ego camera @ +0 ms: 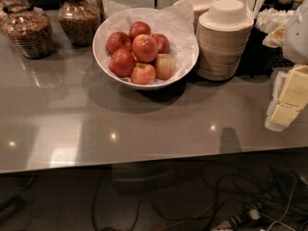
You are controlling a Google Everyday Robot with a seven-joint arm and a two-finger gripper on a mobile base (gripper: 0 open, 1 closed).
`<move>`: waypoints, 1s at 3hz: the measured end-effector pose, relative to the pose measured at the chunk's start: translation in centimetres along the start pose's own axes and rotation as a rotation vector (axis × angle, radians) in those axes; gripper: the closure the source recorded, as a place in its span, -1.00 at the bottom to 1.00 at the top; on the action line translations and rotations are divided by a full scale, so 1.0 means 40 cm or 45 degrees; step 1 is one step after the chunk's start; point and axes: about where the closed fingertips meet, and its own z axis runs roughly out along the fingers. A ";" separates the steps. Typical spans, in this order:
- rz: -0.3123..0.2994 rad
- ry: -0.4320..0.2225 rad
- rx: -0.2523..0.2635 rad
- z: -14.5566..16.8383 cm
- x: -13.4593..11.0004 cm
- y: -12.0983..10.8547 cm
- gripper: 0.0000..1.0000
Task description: Pick apple from white bowl
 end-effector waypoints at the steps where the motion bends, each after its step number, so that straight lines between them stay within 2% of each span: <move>1: 0.000 0.000 0.000 0.000 0.000 0.000 -1.00; 2: 0.008 -0.107 0.035 0.006 -0.023 -0.021 -1.00; 3: 0.001 -0.285 0.092 0.017 -0.086 -0.063 -1.00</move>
Offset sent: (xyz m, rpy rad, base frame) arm 0.0296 0.0166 0.0017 0.2088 -0.1154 0.0257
